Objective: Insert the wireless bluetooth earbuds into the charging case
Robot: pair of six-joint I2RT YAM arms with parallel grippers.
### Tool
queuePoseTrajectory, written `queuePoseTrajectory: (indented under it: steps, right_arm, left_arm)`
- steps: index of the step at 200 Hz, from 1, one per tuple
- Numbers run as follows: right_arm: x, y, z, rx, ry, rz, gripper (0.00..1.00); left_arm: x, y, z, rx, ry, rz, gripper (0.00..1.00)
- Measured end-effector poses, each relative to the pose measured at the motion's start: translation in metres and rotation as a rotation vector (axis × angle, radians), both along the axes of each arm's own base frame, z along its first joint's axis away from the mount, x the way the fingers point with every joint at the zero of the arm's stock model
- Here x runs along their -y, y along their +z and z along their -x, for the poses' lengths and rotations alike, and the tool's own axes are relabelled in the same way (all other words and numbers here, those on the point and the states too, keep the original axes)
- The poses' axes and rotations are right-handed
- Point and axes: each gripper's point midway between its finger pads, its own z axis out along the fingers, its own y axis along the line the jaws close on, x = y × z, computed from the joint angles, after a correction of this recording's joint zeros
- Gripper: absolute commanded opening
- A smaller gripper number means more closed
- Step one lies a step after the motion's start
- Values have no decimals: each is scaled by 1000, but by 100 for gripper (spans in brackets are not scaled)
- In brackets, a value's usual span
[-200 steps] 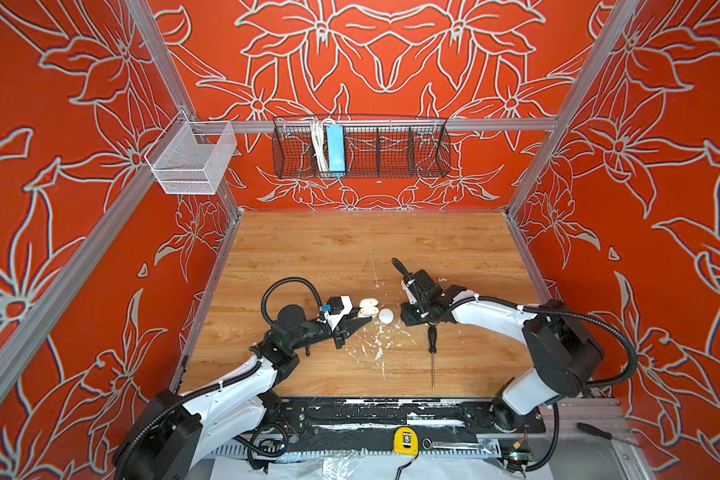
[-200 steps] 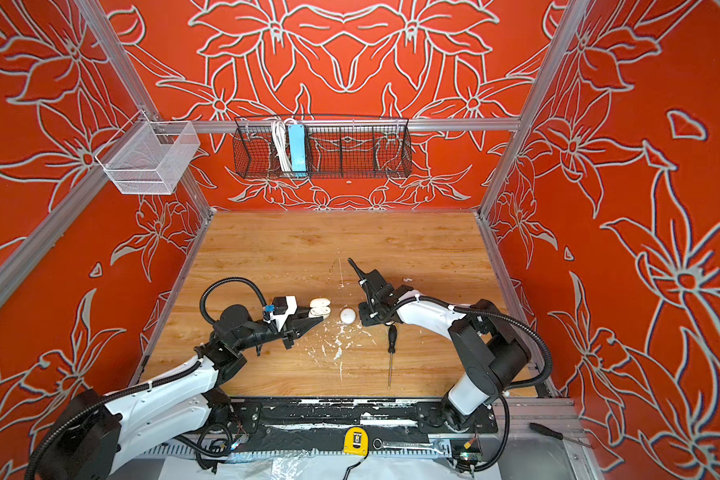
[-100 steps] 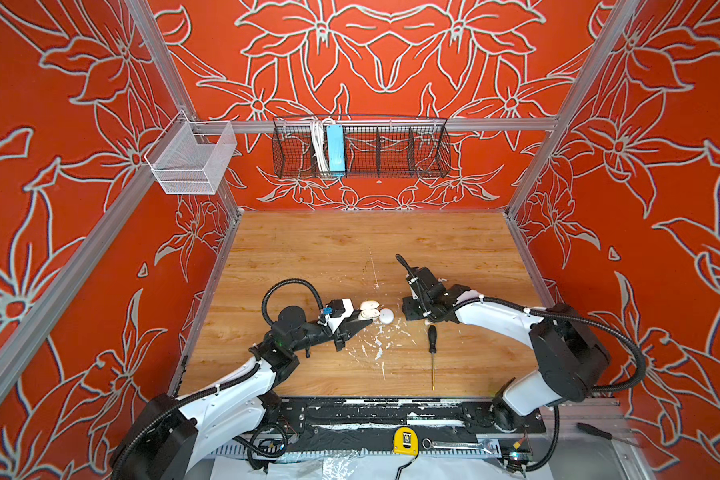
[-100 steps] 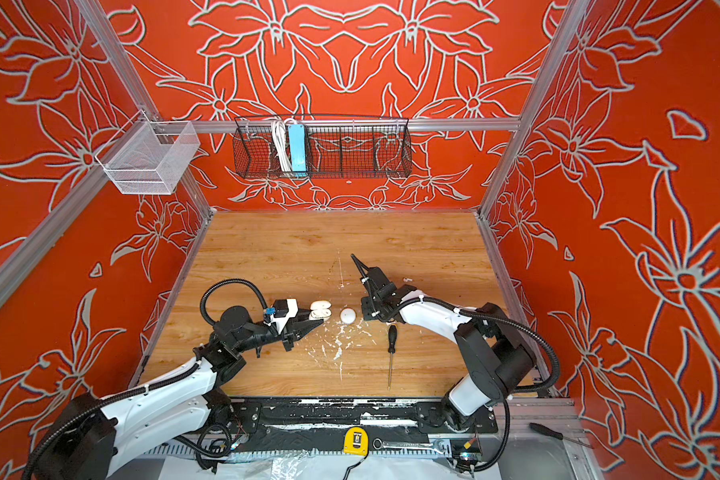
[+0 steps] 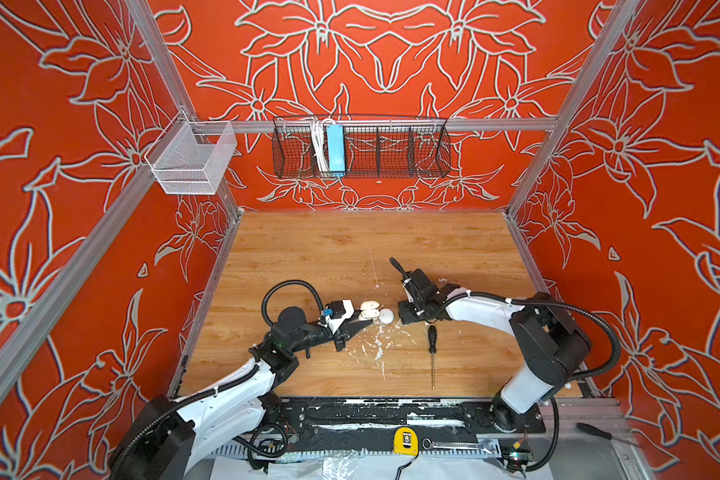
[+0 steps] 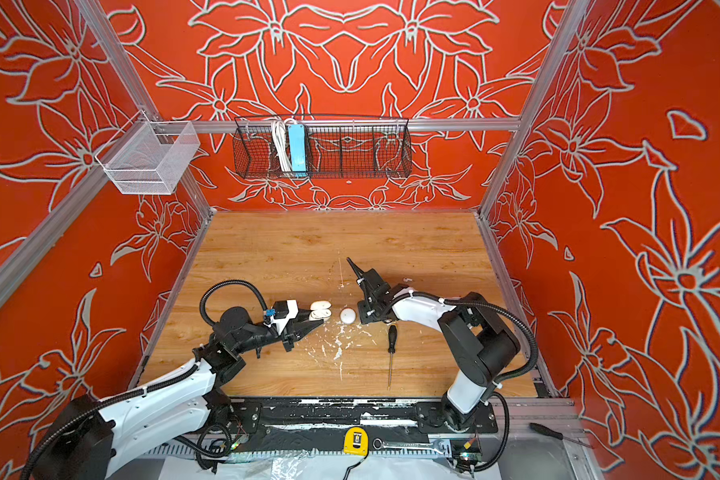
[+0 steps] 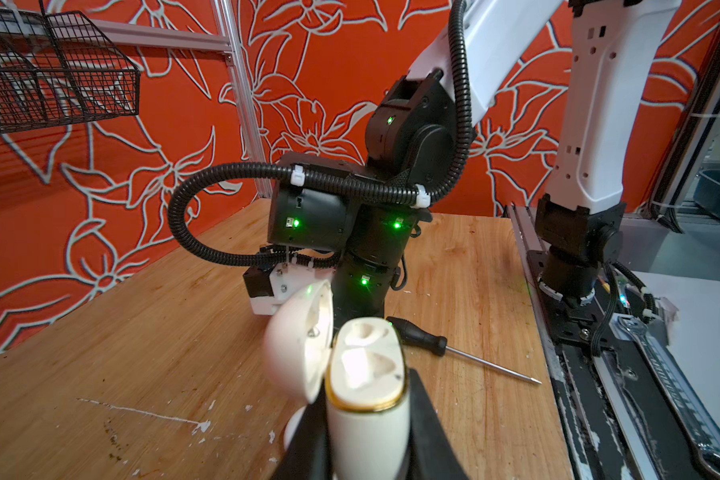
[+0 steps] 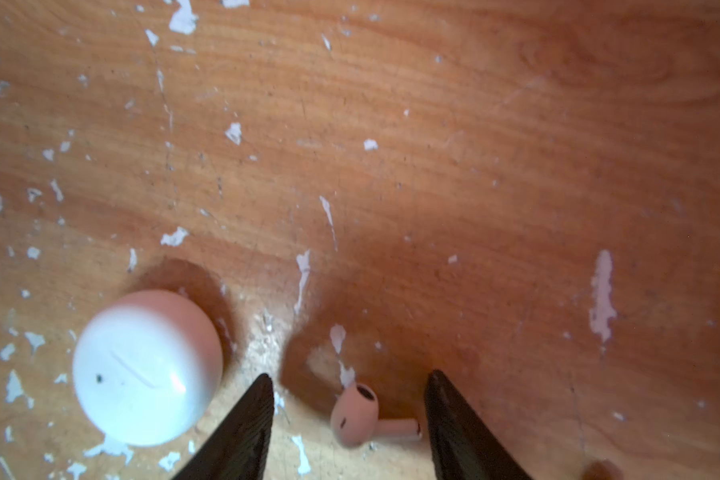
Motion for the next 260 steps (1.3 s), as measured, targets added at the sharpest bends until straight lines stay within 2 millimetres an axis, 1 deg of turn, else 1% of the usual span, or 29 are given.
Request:
queuePoseTrajectory:
  steps: [34,86,115,123,139,155,184,203,225,242,260]
  right_arm:
    - [4,2,16,-6,13,-10,58]
    - [-7,4,28,-9,57,-20,55]
    - [-14,4,34,-5,87,-15,55]
    - [-15,4,34,0,91,-7,57]
    - [-12,6,33,19,91,13,68]
    - [-9,11,28,44,84,26,74]
    - [-14,29,10,89,76,27,79]
    - [-20,36,-4,110,72,25,79]
    - [-21,28,-10,98,76,42,79]
    - [-19,15,-8,65,81,68,79]
    - [-17,7,-5,39,86,81,77]
  left_arm:
    - [0,1,1,7,1,-2,0]
    - [-1,1,1,17,9,-8,0]
    - [-1,1,1,20,11,-9,0]
    - [-1,1,1,20,11,-9,0]
    - [-1,1,1,18,11,-10,0]
    - [-1,0,1,15,12,-12,0]
    - [-1,-1,1,10,12,-16,0]
    - [-1,-1,1,10,12,-16,0]
    - [-1,-1,1,10,12,-17,0]
    - [-1,-1,1,11,14,-17,0]
    - [-2,-1,1,12,15,-19,0]
